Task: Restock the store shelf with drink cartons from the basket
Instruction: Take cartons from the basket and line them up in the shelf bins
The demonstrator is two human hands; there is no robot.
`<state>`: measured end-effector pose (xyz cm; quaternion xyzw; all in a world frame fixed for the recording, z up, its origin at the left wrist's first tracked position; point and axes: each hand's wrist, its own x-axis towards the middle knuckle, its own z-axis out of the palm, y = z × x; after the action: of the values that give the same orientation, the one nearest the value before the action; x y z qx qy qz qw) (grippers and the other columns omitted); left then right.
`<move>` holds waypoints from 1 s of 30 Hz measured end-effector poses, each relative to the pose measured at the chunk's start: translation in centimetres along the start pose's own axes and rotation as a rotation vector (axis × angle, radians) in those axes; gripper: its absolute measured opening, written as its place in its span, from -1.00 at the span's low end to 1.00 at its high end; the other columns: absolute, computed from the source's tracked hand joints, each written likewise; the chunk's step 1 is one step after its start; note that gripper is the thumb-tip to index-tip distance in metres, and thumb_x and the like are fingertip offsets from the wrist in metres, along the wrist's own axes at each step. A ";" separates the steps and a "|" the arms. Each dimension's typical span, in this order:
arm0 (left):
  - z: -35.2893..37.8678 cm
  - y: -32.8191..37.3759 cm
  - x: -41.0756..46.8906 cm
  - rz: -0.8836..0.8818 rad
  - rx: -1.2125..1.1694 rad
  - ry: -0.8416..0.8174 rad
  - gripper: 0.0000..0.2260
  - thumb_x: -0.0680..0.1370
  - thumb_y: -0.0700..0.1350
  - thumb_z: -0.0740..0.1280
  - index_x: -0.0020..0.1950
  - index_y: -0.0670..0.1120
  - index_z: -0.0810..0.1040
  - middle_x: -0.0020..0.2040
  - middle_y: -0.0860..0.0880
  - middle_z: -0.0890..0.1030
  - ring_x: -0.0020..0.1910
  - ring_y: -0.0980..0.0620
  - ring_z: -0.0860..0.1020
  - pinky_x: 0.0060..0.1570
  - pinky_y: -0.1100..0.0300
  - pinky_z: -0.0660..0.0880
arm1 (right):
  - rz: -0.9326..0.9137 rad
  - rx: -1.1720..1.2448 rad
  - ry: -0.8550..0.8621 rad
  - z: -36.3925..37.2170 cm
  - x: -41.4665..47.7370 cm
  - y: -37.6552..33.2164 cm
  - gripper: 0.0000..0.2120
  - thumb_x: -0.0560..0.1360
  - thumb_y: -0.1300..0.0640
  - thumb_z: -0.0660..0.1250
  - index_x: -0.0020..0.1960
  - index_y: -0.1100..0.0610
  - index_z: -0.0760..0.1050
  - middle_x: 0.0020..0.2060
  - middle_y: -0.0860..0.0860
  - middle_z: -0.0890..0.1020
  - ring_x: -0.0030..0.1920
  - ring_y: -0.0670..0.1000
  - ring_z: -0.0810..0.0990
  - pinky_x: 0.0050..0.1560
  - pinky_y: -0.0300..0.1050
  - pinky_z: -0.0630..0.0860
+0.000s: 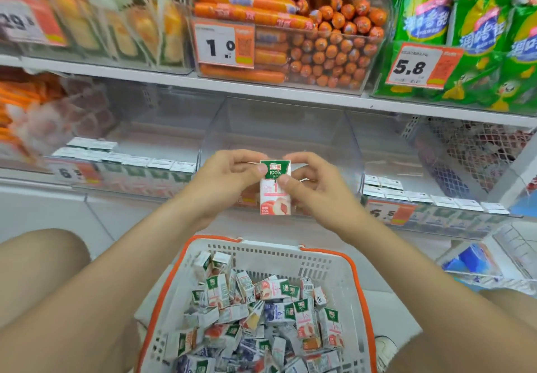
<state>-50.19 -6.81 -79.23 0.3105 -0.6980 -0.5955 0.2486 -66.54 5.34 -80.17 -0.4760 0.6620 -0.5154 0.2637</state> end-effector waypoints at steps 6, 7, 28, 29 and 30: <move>-7.4 0.0 -0.5 0.094 0.146 0.014 -0.83 0.70 -0.15 0.33 0.23 -0.09 0.67 0.02 -0.02 0.77 -0.02 0.07 0.72 0.03 0.20 0.62 | -0.037 -0.184 -0.127 6.7 4.3 -3.6 -0.74 0.51 -0.19 0.45 0.07 -0.05 0.67 -0.19 0.10 0.74 -0.16 0.20 0.73 -0.11 0.26 0.68; -8.9 -0.1 -0.2 0.098 0.167 0.064 -0.82 0.71 -0.12 0.30 0.18 -0.09 0.69 -0.01 -0.02 0.77 -0.06 0.08 0.70 -0.06 0.23 0.60 | -0.050 -0.219 -0.122 8.1 5.2 -4.1 -0.73 0.49 -0.21 0.44 0.04 -0.05 0.68 -0.22 0.06 0.75 -0.19 0.14 0.74 -0.10 0.25 0.68; -23.1 -11.4 2.4 -0.344 1.422 0.635 -0.32 0.59 0.28 0.35 0.39 -0.18 0.17 0.35 -0.18 0.35 0.32 -0.27 0.43 0.25 -0.22 0.38 | -0.096 -0.650 -0.439 30.2 24.5 -4.1 -0.63 0.58 -0.05 0.42 0.27 0.14 0.53 0.20 0.11 0.59 0.25 0.18 0.51 0.11 -0.03 0.48; -23.1 -11.6 2.5 -0.329 1.437 0.650 -0.32 0.57 0.28 0.38 0.36 -0.18 0.17 0.31 -0.18 0.37 0.28 -0.26 0.44 0.22 -0.19 0.39 | -0.097 -0.648 -0.476 30.2 24.9 -4.3 -0.61 0.56 -0.06 0.44 0.28 0.14 0.54 0.18 0.09 0.58 0.23 0.15 0.52 0.11 -0.05 0.48; -23.1 -11.7 2.6 -0.317 1.443 0.663 -0.32 0.56 0.28 0.39 0.35 -0.18 0.18 0.29 -0.17 0.38 0.26 -0.25 0.45 0.19 -0.18 0.39 | -0.103 -0.653 -0.498 30.2 25.2 -4.6 -0.58 0.54 -0.07 0.46 0.29 0.13 0.54 0.17 0.08 0.57 0.21 0.13 0.53 0.11 -0.06 0.48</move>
<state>-33.76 -25.52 -87.00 0.6501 -0.7479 0.0965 0.0935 -49.86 -30.48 -82.29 -0.6774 0.6820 -0.1597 0.2247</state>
